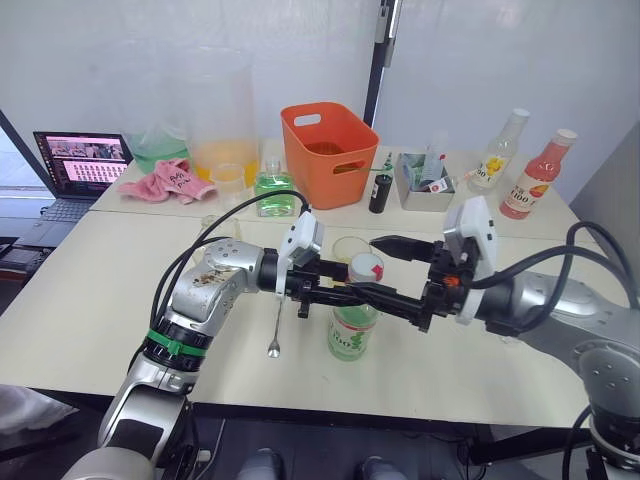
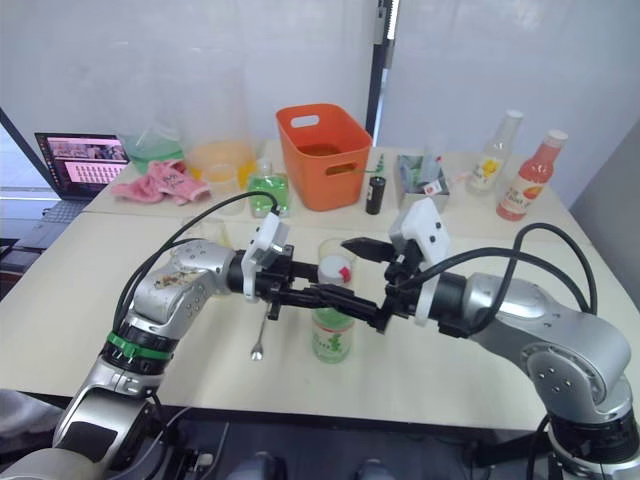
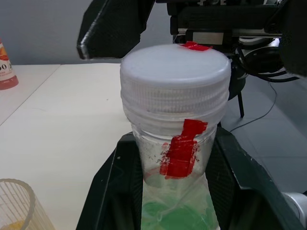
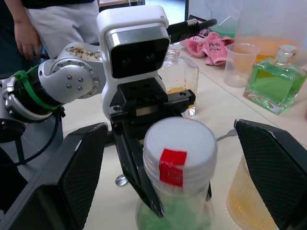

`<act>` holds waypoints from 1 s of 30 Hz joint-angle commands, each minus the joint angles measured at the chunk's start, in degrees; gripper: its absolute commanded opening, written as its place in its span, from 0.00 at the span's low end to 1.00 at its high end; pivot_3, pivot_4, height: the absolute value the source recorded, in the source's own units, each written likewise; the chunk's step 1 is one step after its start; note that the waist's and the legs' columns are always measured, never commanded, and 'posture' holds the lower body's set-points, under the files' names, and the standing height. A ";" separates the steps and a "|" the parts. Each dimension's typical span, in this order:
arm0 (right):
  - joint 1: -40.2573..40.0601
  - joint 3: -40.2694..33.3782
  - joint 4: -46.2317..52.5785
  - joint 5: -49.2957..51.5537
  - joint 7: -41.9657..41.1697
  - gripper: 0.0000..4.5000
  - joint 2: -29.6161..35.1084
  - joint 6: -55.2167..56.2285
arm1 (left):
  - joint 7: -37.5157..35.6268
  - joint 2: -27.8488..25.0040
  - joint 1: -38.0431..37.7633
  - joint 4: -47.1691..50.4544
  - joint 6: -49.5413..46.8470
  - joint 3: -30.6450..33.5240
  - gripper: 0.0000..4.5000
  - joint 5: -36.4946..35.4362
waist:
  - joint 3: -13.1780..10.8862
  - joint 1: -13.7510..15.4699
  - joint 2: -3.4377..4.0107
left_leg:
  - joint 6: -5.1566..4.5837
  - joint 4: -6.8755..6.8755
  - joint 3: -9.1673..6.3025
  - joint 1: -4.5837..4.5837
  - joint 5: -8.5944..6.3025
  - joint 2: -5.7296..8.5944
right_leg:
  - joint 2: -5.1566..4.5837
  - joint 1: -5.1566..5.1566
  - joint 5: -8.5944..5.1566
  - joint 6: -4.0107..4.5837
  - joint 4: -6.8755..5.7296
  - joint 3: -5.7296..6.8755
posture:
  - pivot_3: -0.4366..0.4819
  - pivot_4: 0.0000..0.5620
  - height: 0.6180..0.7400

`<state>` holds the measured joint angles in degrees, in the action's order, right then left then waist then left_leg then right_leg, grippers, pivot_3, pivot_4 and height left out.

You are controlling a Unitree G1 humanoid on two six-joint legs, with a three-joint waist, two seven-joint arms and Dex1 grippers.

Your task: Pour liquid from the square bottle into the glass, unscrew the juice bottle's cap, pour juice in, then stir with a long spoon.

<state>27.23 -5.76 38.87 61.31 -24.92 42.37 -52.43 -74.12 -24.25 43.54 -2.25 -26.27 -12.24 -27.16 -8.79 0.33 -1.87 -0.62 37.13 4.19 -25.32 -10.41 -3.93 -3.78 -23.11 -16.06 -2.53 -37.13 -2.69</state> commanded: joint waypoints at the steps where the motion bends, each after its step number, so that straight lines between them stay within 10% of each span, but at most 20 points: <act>1: 0.44 -0.04 1.30 0.26 1.83 1.00 -0.14 -0.51 | 0.18 -0.11 -0.02 1.95 1.42 0.30 0.29 0.40 | 0.00 0.00 0.00 | 0.00 0.00 0.00 0.00 0.00 0.00 | 0.00 0.00 0.00 0.00 0.00 0.00 | 0.48 0.27 0.99; 4: 0.12 0.11 1.11 0.16 2.59 1.00 -0.39 -0.64 | 0.21 0.00 -0.05 2.10 1.46 0.20 0.29 0.46 | 0.00 0.00 0.00 | 0.00 0.00 -0.01 0.00 0.00 0.00 | 0.00 0.00 0.00 0.00 0.00 0.00 | 0.48 0.27 0.99; 13: 0.18 0.42 1.00 0.01 3.24 0.38 -1.29 -0.28 | 0.09 -0.15 0.08 2.09 1.45 -0.03 0.29 0.69 | 0.00 0.00 0.00 | 0.00 0.01 -0.03 0.00 0.00 0.00 | 0.01 0.00 0.00 0.00 0.00 0.00 | 0.48 0.27 0.99; 19: 0.57 0.86 0.20 0.02 0.43 0.38 -0.92 -0.03 | -0.04 -0.53 0.11 2.27 1.53 -0.16 0.29 0.89 | 0.00 -0.01 0.00 | -0.01 0.01 -0.03 0.00 0.00 -0.01 | 0.02 0.00 0.00 0.00 0.00 0.00 | 0.48 0.27 0.99; 30: 18.99 17.84 -31.88 -15.32 -54.99 0.38 -0.82 15.35 | -6.71 -2.79 0.66 2.91 3.20 -0.15 0.29 -0.57 | 0.00 -1.01 0.03 | -0.01 0.08 -0.08 0.01 0.00 -0.10 | 0.25 -0.02 0.00 0.01 -0.04 -0.09 | 0.48 0.27 0.99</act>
<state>43.72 8.67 10.17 46.70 -69.82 43.07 -39.43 -79.70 -26.98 43.01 -0.80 -24.55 -12.35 -27.27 -8.78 -0.68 -1.84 -0.62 37.19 4.09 -25.32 -10.41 -4.03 -3.52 -23.12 -16.06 -2.52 -37.17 -2.78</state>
